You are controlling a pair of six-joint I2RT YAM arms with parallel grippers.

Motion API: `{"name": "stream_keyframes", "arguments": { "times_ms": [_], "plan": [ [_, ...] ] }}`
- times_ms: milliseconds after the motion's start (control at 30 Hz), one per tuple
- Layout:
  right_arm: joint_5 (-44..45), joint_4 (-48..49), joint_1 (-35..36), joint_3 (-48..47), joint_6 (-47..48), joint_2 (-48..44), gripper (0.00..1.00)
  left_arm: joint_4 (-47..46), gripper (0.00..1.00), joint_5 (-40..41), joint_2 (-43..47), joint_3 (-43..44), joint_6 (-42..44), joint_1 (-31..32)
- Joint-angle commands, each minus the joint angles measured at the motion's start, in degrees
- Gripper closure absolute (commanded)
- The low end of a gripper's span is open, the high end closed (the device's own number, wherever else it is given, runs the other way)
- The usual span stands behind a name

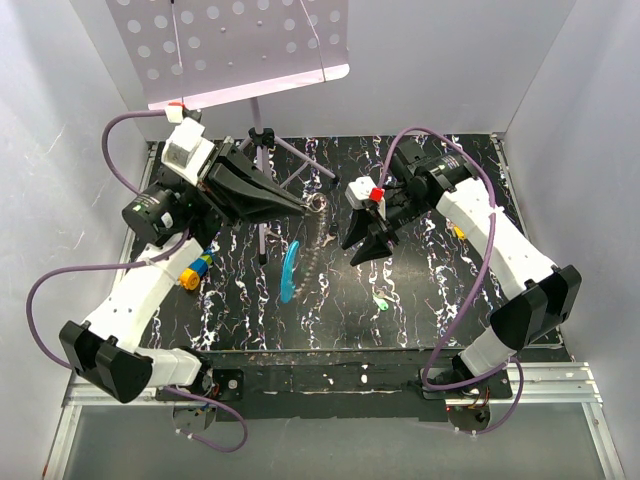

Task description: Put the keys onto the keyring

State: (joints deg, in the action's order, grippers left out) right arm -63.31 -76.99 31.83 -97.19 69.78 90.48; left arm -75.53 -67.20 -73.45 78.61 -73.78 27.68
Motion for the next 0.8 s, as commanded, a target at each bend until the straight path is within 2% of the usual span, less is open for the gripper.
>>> {"name": "stream_keyframes", "arguments": {
  "times_ms": [0, 533, 633, 767],
  "plan": [
    [-2.61, -14.06, -0.28, 0.68, 1.94, -1.62, 0.50, -12.98, 1.00, 5.76, 0.06, 2.25, -2.95, 0.27],
    [-2.61, -14.15, -0.28, 0.68, 2.03, -1.97, 0.50, -12.98, 1.00, 8.49, -0.73, 4.54, -4.01, 0.36],
    [-2.70, -14.15, -0.28, 0.60, 2.03, -1.97, 0.50, -12.80, 1.00, 6.22, -0.82, 4.89, -3.92, 0.44],
    [-2.61, -14.15, -0.20, 0.59, 1.94, -1.80, 0.50, -12.45, 1.00, -3.35, -1.26, 6.20, -2.78, 0.79]
  ]
}}
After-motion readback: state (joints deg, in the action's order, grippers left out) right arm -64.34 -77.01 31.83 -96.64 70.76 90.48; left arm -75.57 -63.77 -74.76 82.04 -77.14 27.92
